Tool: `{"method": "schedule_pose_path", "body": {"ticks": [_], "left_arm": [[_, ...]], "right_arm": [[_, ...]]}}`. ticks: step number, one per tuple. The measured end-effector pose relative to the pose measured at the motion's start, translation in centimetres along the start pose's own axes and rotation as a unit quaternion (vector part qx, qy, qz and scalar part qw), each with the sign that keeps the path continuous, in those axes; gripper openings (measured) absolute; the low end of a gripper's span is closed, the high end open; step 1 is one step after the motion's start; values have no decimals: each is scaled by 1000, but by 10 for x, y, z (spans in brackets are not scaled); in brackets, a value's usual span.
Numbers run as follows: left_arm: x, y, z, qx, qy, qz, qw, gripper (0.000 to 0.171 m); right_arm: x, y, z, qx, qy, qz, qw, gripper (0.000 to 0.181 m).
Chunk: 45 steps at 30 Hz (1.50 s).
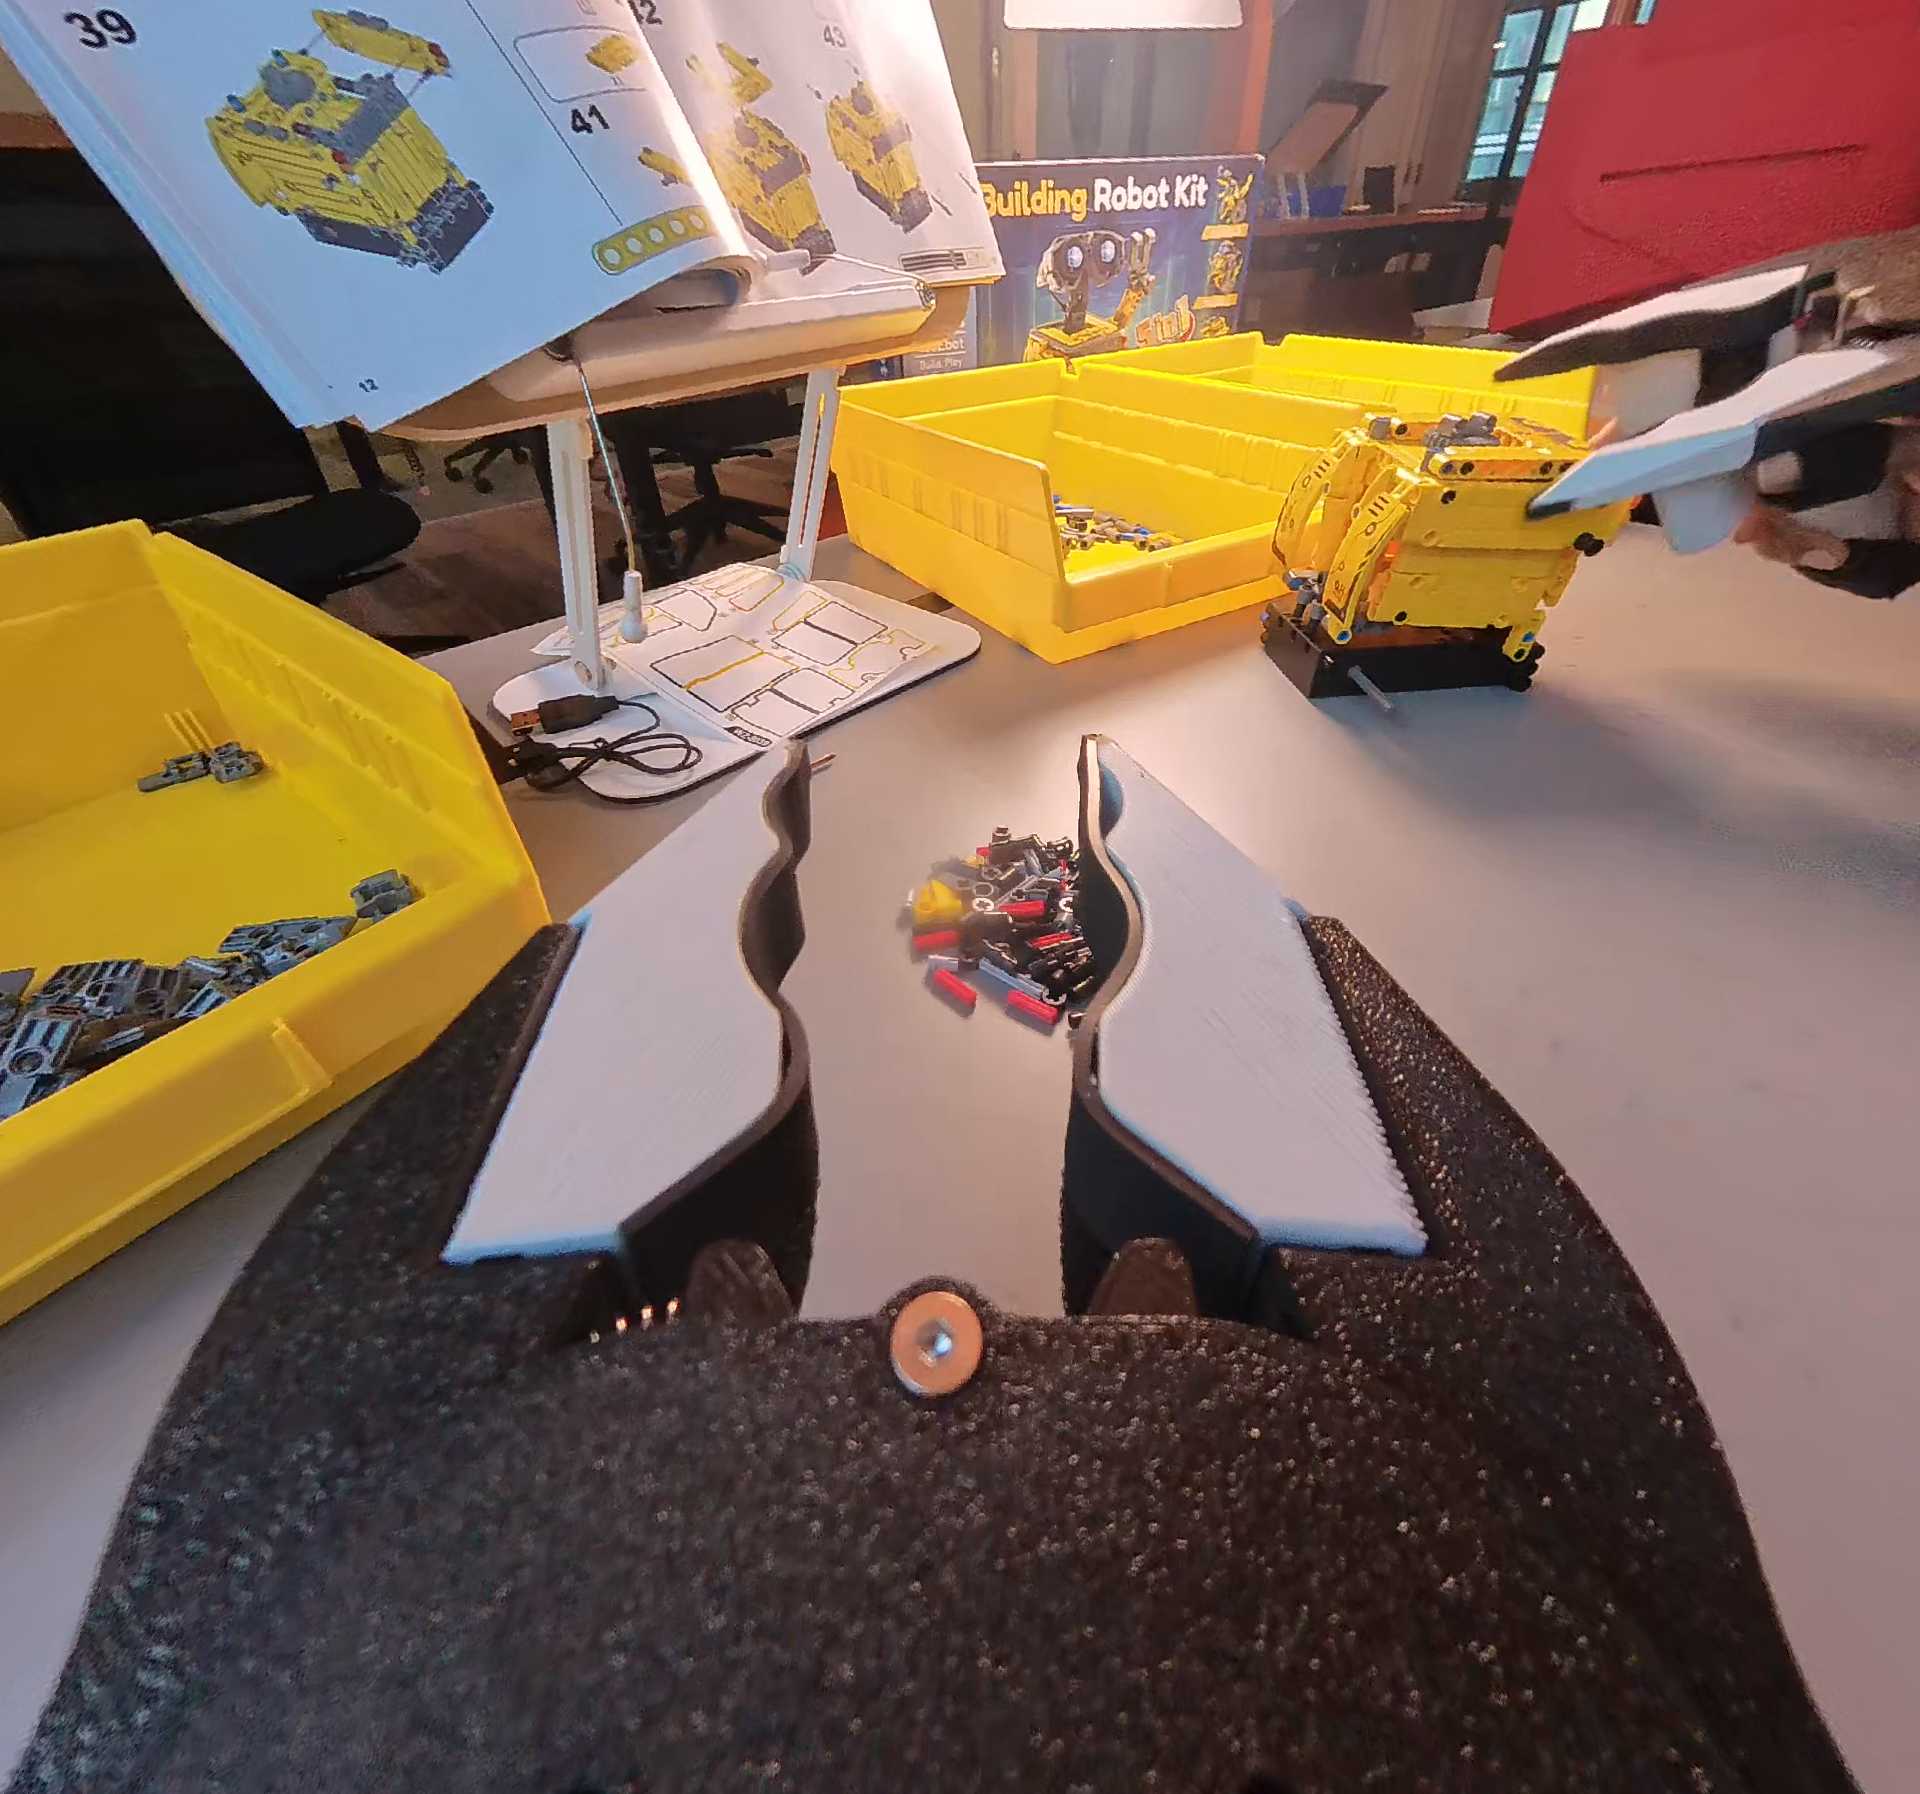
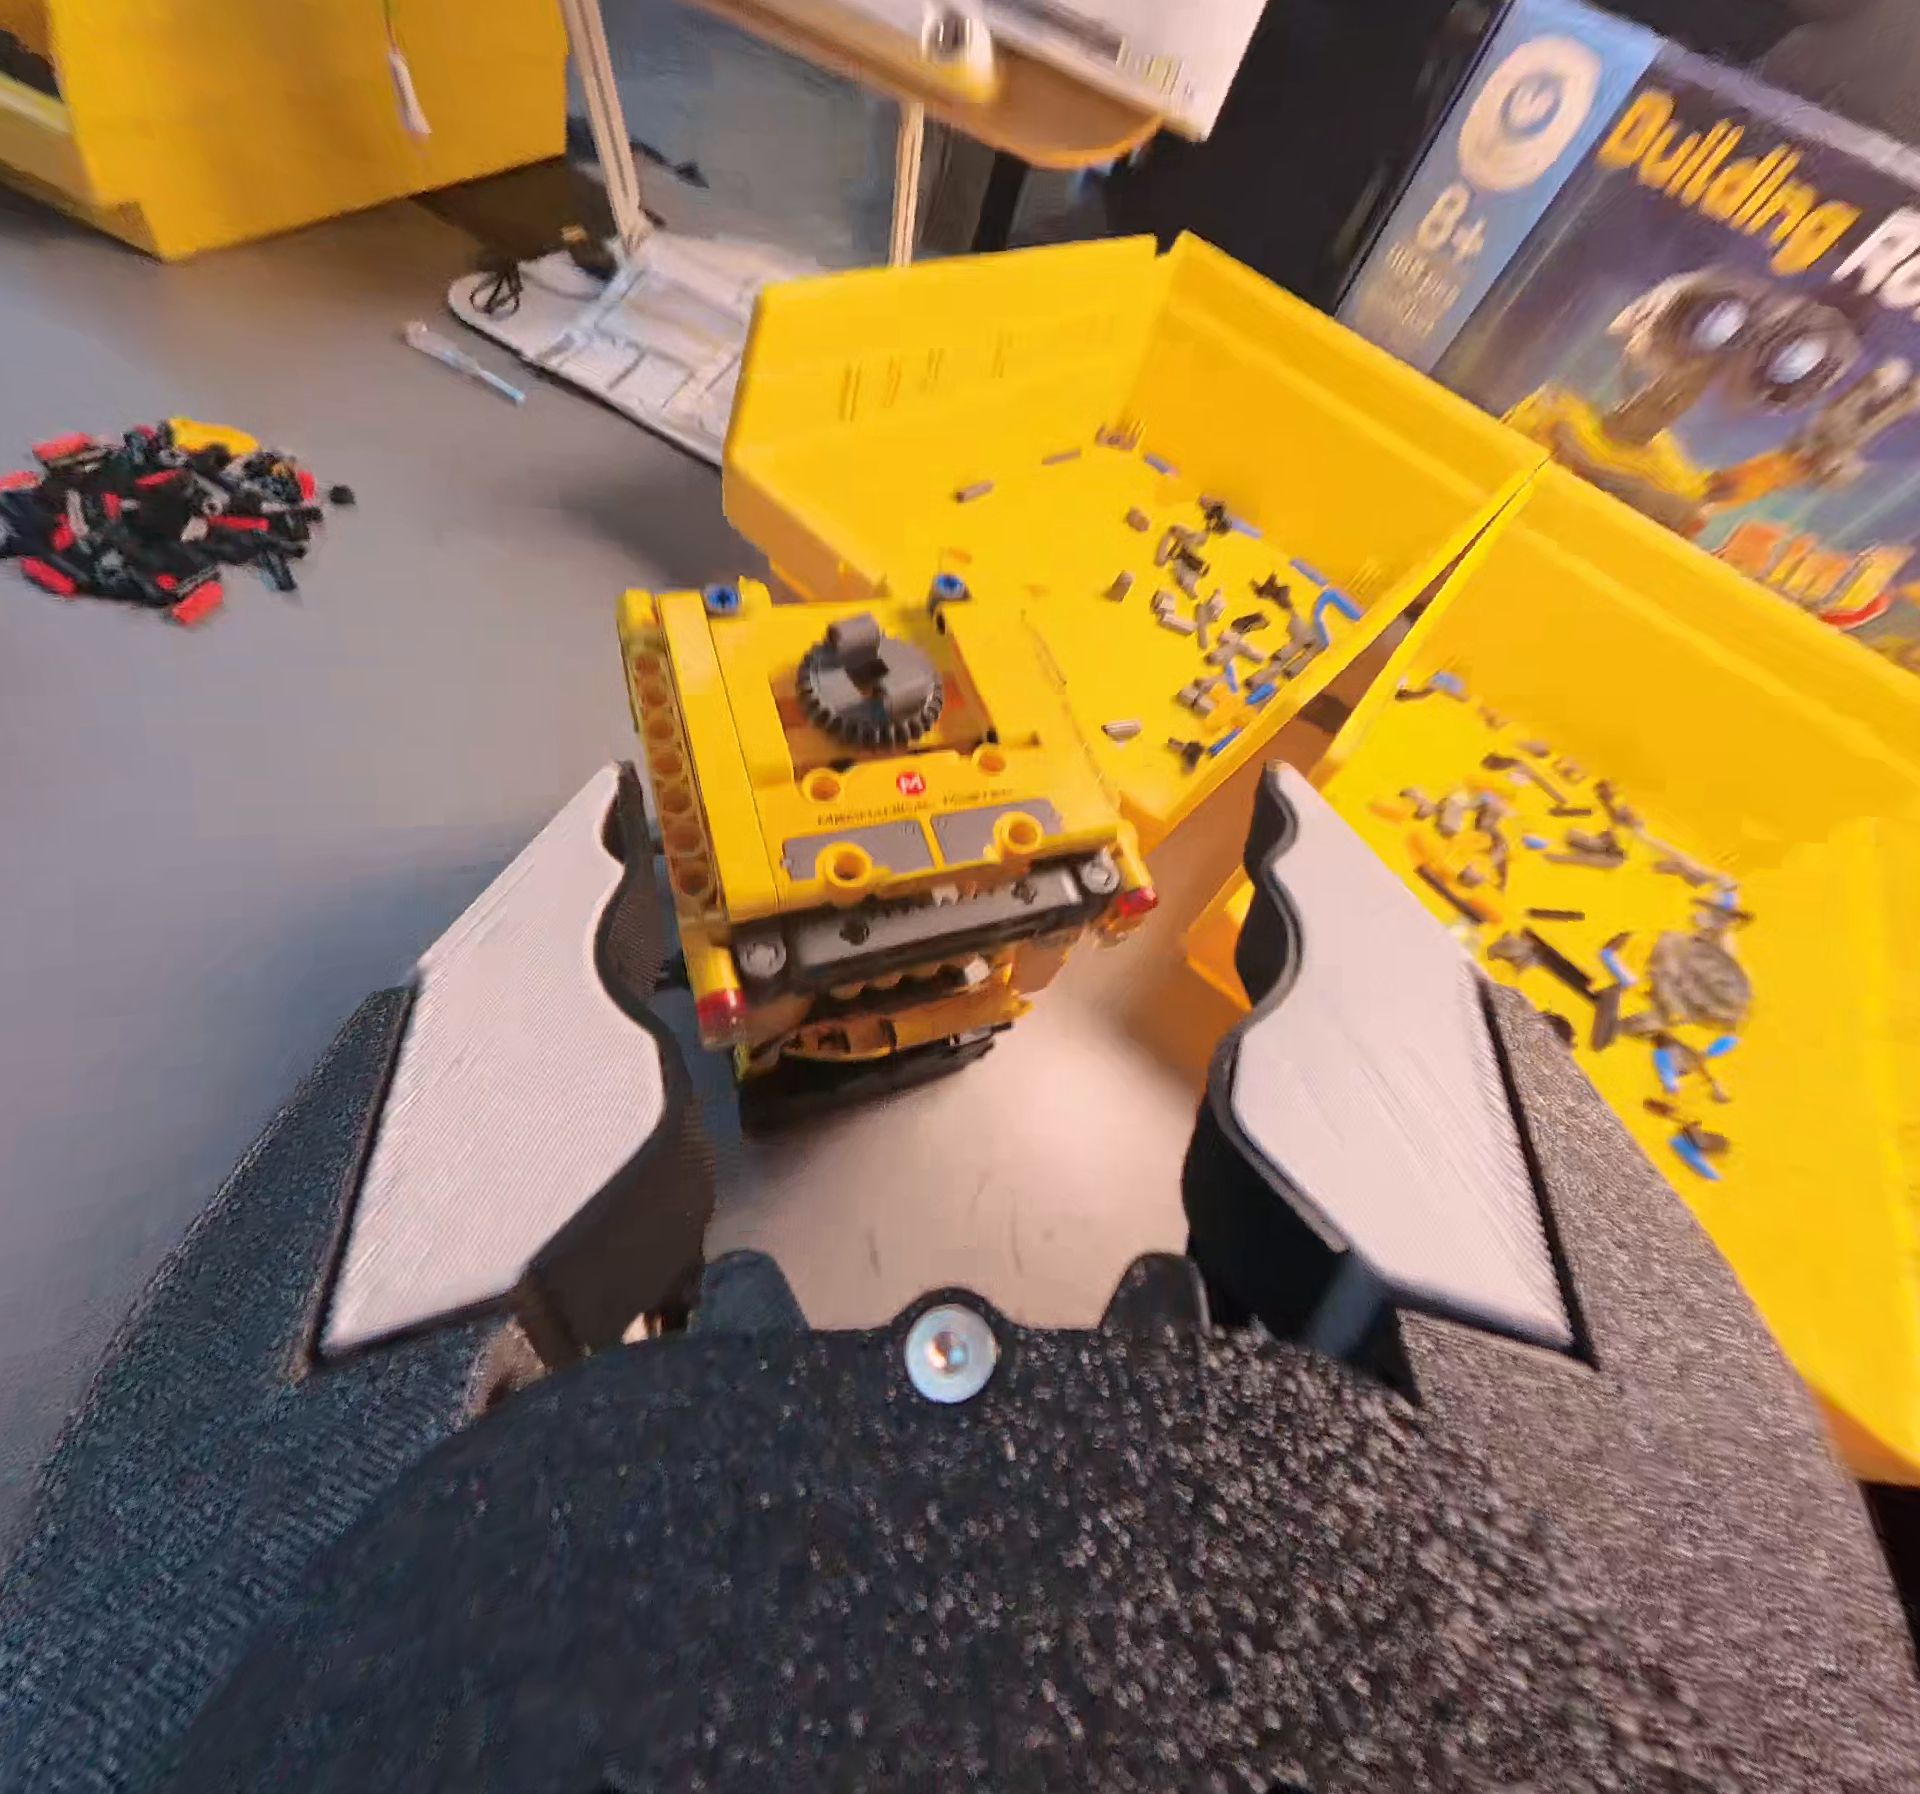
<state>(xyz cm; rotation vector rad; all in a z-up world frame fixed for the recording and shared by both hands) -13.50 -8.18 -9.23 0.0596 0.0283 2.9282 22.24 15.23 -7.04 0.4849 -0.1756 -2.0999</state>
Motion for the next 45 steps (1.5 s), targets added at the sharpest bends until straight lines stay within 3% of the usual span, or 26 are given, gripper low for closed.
{"method": "schedule_pose_path", "body": {"ticks": [3, 8, 11, 16, 20, 26, 32, 38, 43, 45], "left_arm": [[-3, -1, -1, 6, -9, -6, 1000, 50], [-4, 0, -2, 14, -15, -10, 1000, 47], [-7, 0, -3, 19, -16, -21, 999, 47], [-27, -2, -2, 15, -25, -89, 996, 49], [-53, -2, -2, 25, -12, -187, 982, 64], [-83, 0, -1, 35, 8, -289, 957, 94], [-97, 5, -5, 61, 14, -348, 935, 102], [-103, 1, -6, 71, -5, -334, 940, 96], [-101, 2, -5, 77, 0, -336, 939, 96], [-101, 2, -5, 77, 0, -336, 939, 95]], "right_arm": [[1, -13, -20, 5, -27, 30, 999, 110], [8, -14, -19, -26, -6, 59, 998, 107], [33, -10, -6, -46, 16, 111, 993, 97], [99, -12, 18, -58, 68, 213, 973, 97], [141, -9, 28, -86, 82, 290, 950, 92], [179, 0, 34, -119, 82, 371, 917, 92], [186, 2, 34, -134, 55, 407, 902, 91], [186, 4, 37, -133, 29, 430, 893, 91], [171, 14, 52, -169, 2, 423, 890, 79], [173, 20, 60, -170, 15, 428, 888, 65]]}}
Point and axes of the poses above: each gripper's, where its closed fingertips meet, y back along the fingers, z out of its top, x = y × z across the jaws, the point moved 8 cm from there along y, back along the fingers, and after that the axes turned 2 degrees about -x, right-handed, at the moved point
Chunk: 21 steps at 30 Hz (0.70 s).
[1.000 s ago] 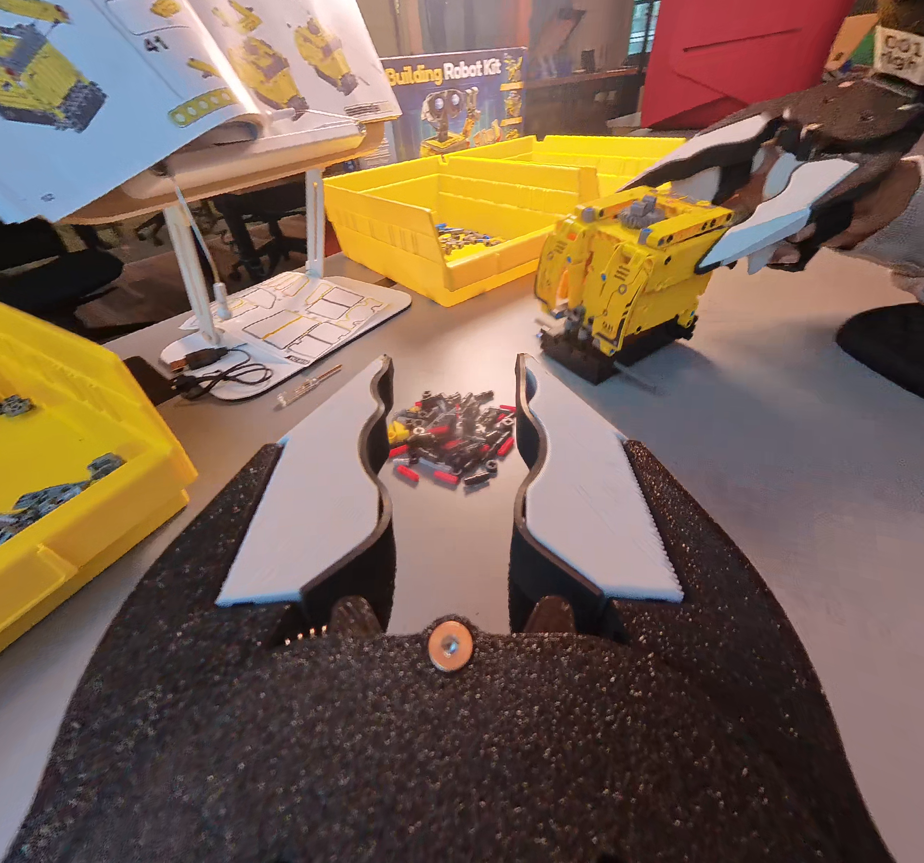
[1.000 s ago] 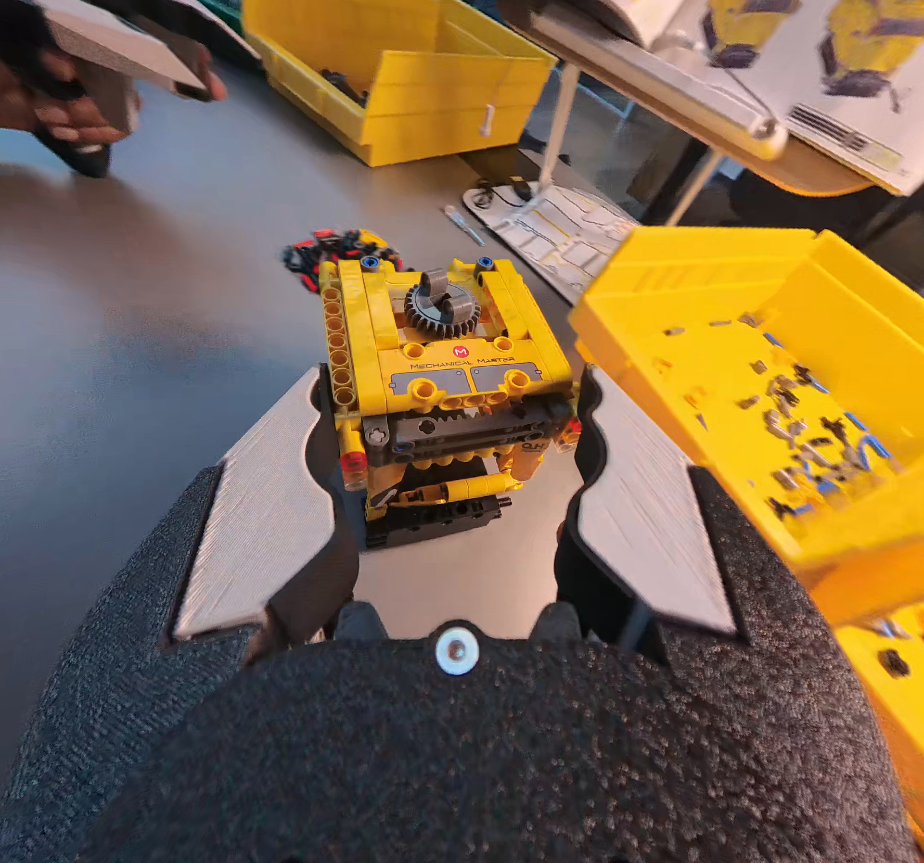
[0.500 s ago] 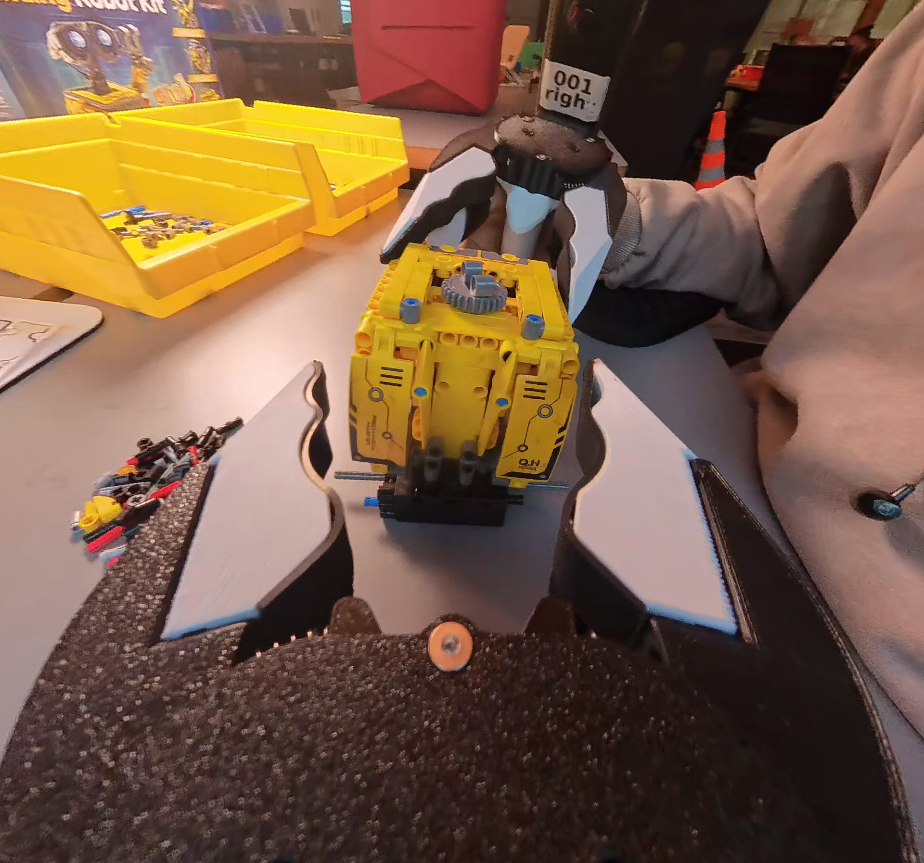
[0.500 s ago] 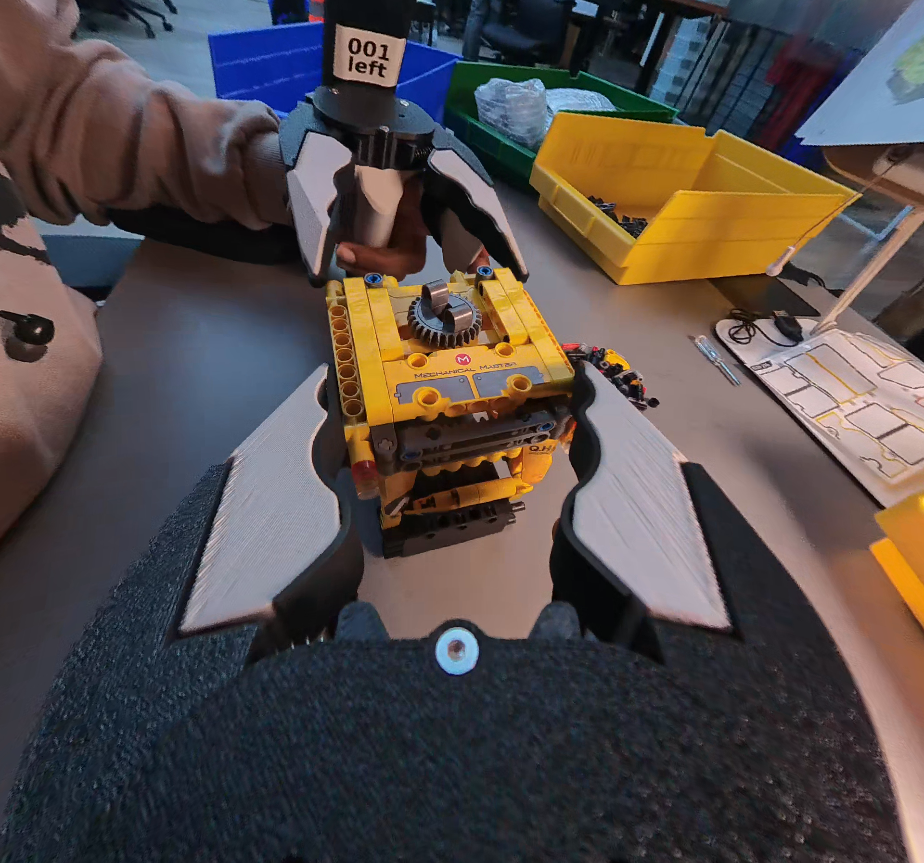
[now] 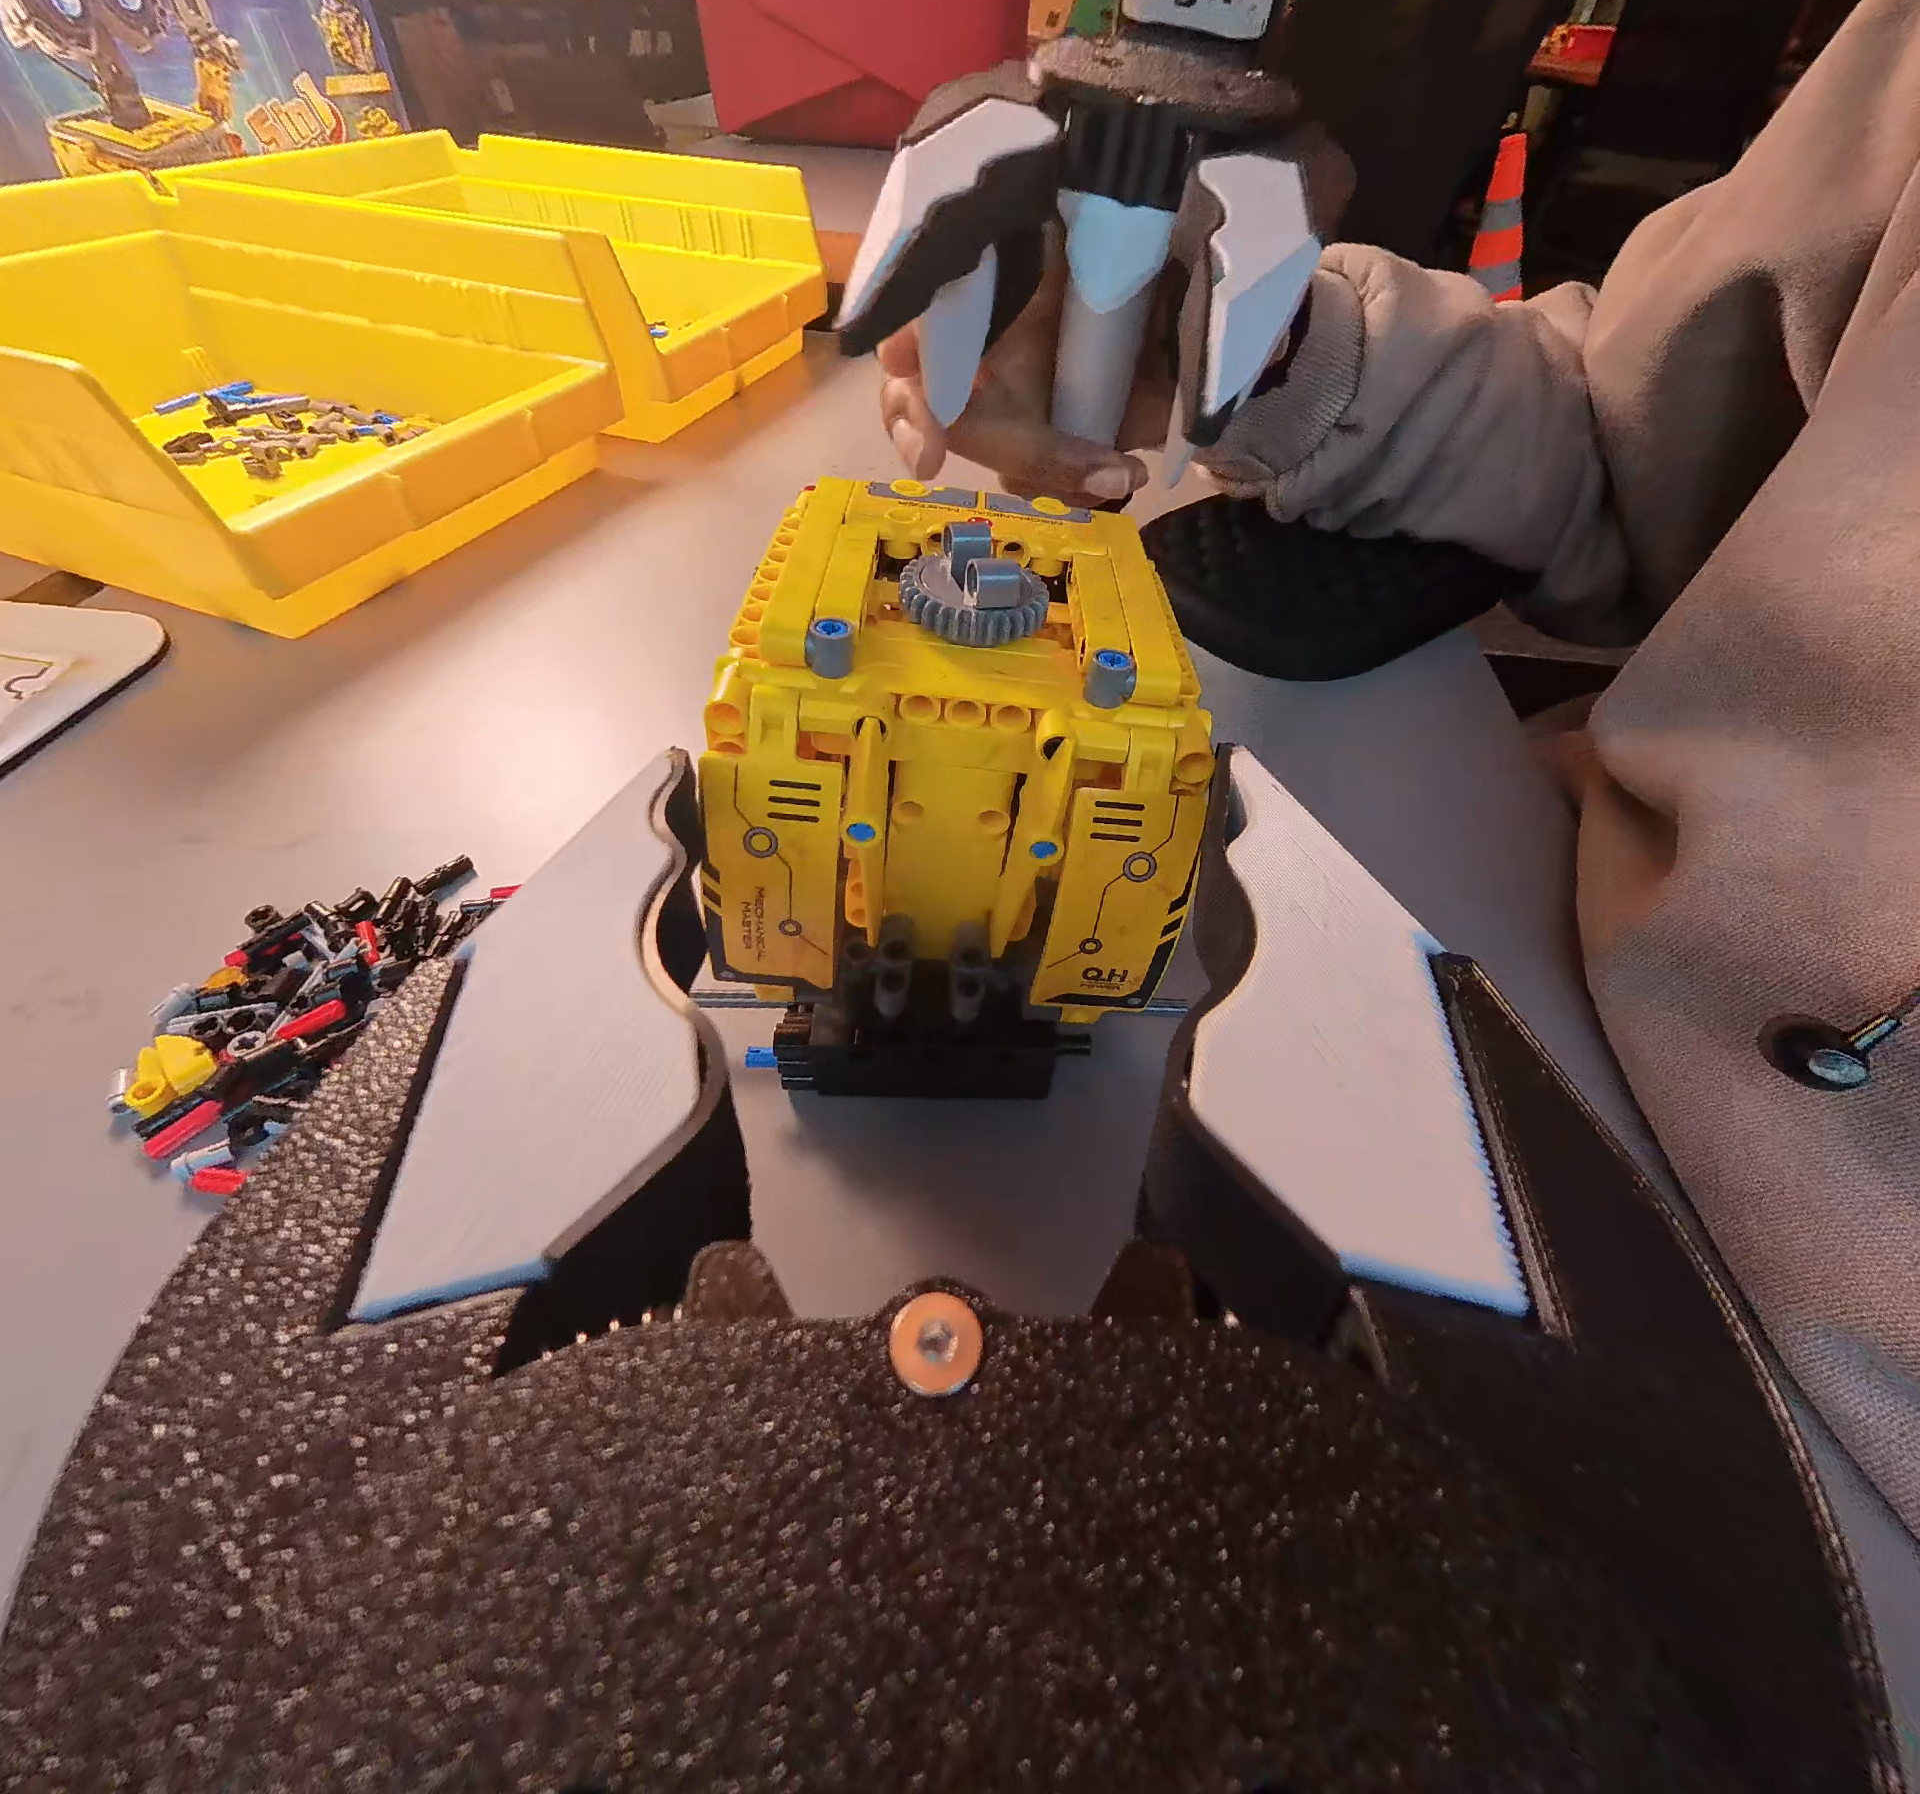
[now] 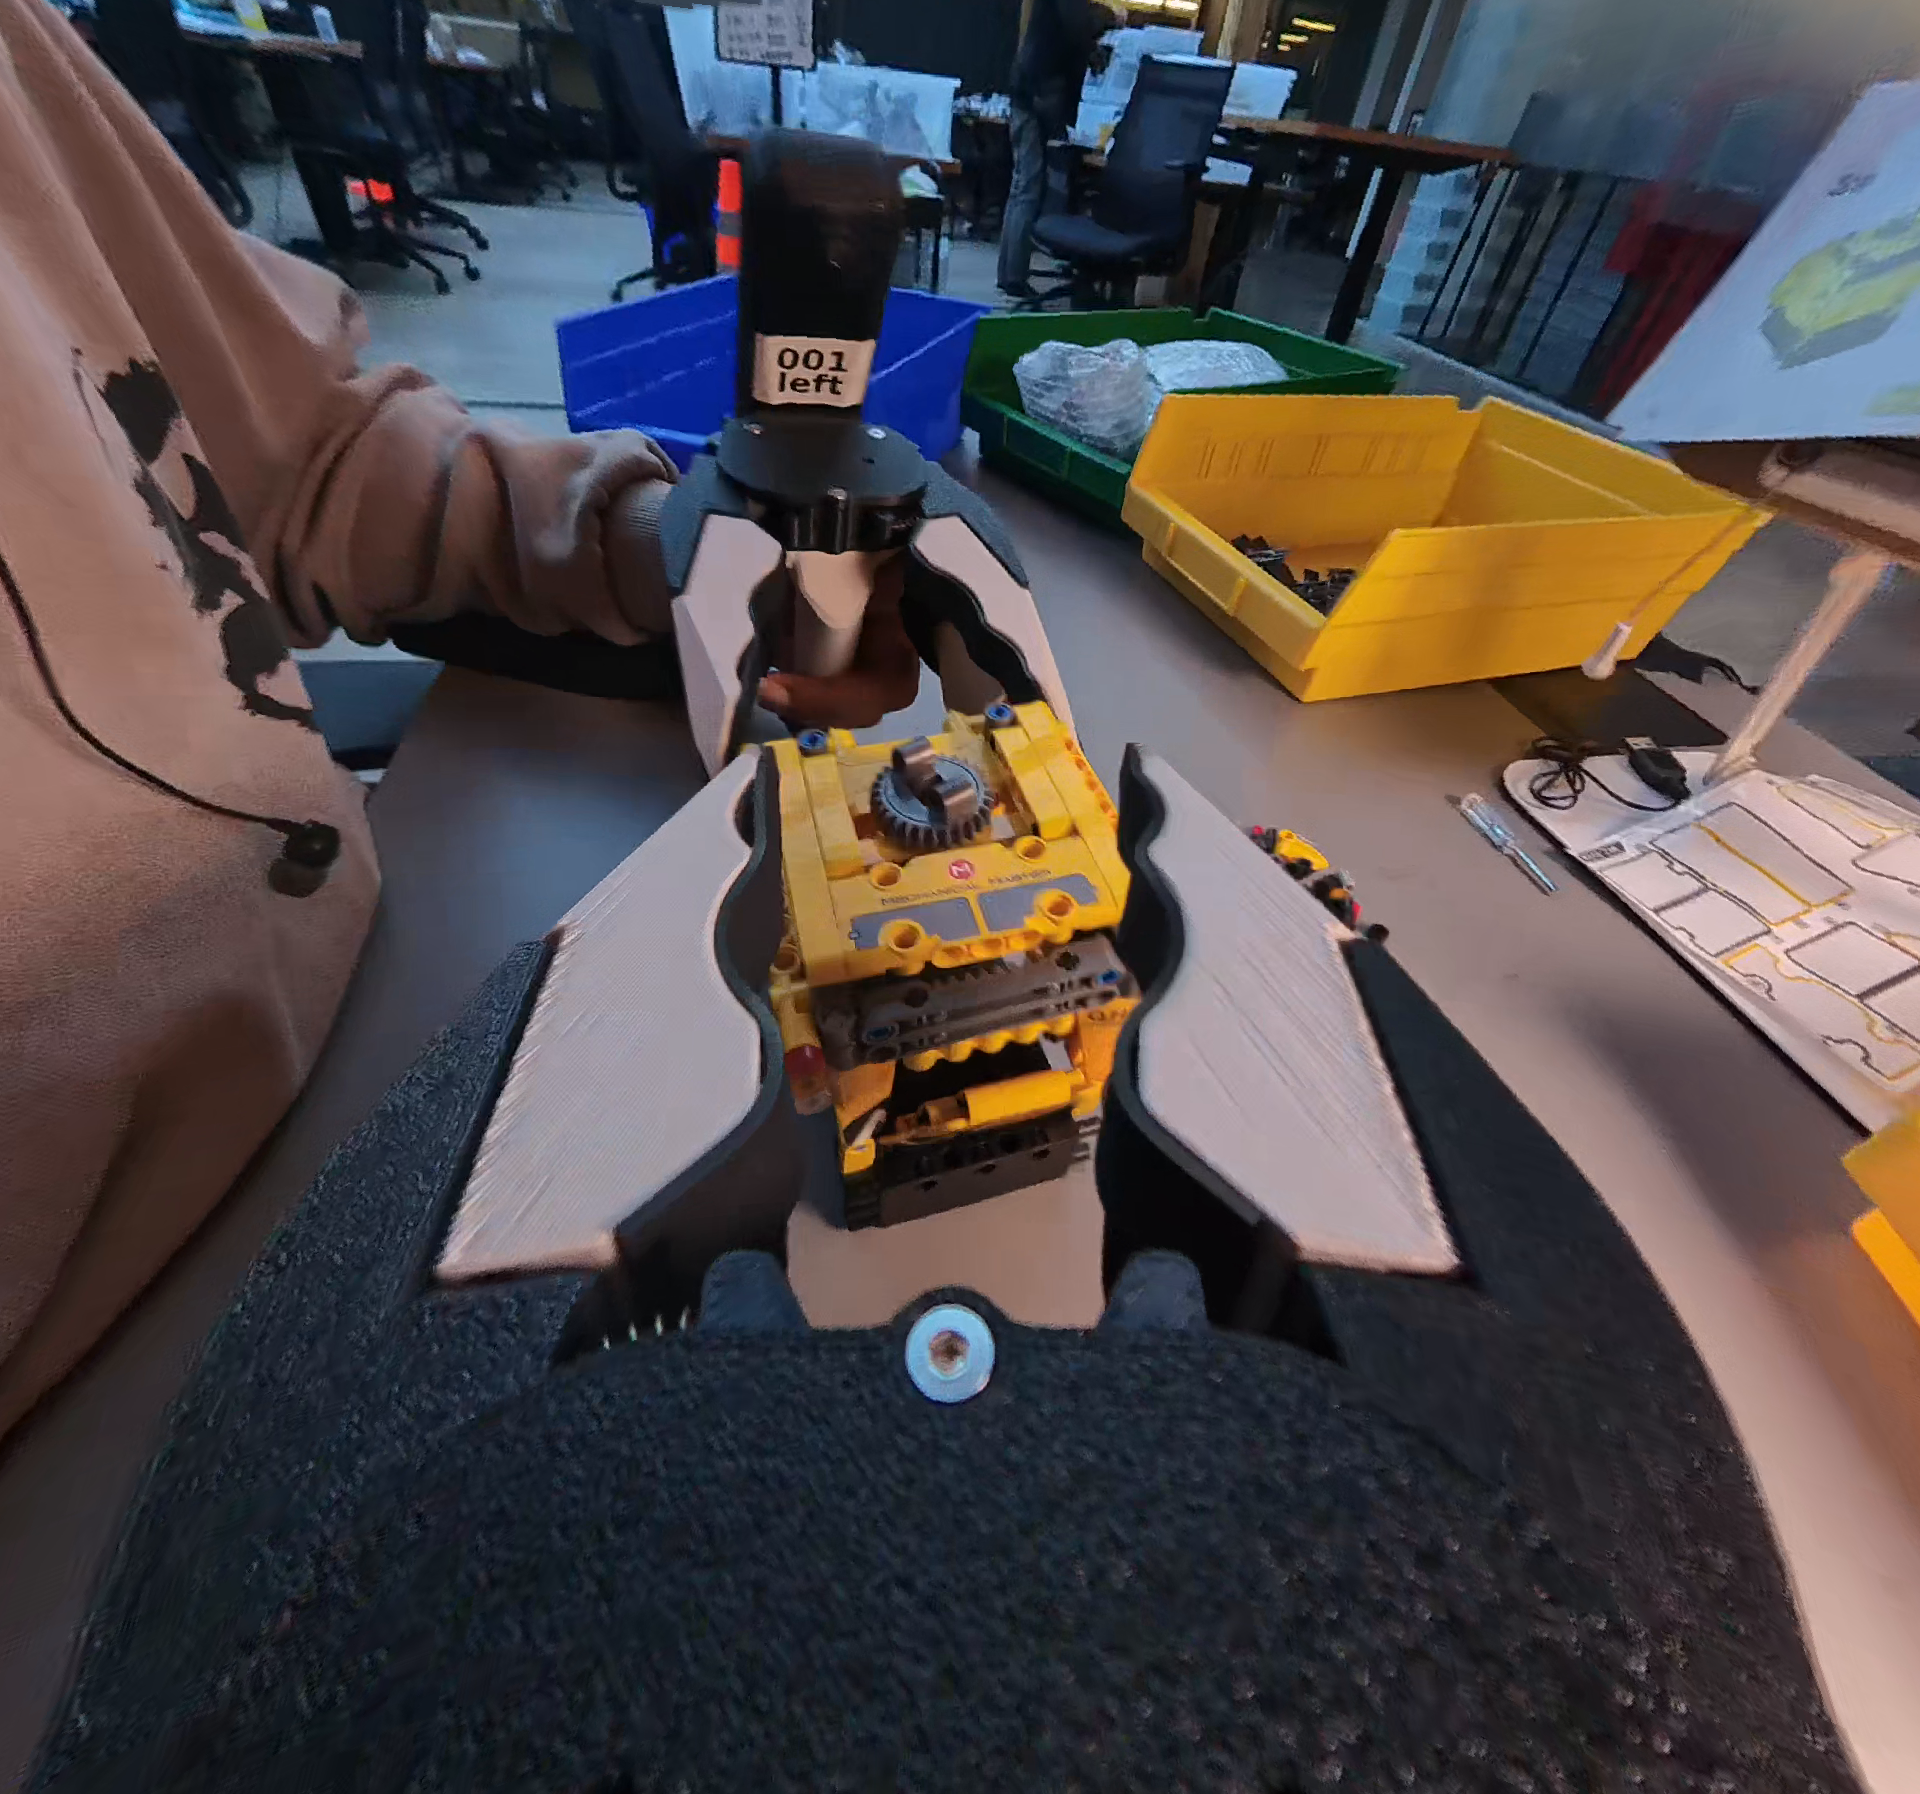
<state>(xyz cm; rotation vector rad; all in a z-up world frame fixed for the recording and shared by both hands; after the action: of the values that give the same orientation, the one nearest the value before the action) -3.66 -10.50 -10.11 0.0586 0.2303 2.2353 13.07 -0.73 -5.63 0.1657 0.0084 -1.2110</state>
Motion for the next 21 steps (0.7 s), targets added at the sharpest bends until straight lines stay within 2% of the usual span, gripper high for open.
{"method": "schedule_pose_path", "body": {"ticks": [2, 7, 12, 16, 21], "left_arm": [[0, 0, 0, 0, 2, -3, 1000, 96], [0, 2, 0, 2, 7, -23, 1000, 94], [-3, 3, -1, -4, 7, -21, 1000, 94], [-5, 4, 0, -8, -11, -10, 1000, 93], [-9, 5, 7, -15, -23, 5, 1000, 104]], "right_arm": [[10, -8, 11, 26, 21, 19, 999, 51], [22, -34, 23, 181, 70, 76, 978, 41], [27, -52, 31, 274, 81, 124, 950, 32], [28, -61, 30, 323, 87, 131, 933, 32], [26, -67, 28, 356, 97, 123, 921, 29]]}}
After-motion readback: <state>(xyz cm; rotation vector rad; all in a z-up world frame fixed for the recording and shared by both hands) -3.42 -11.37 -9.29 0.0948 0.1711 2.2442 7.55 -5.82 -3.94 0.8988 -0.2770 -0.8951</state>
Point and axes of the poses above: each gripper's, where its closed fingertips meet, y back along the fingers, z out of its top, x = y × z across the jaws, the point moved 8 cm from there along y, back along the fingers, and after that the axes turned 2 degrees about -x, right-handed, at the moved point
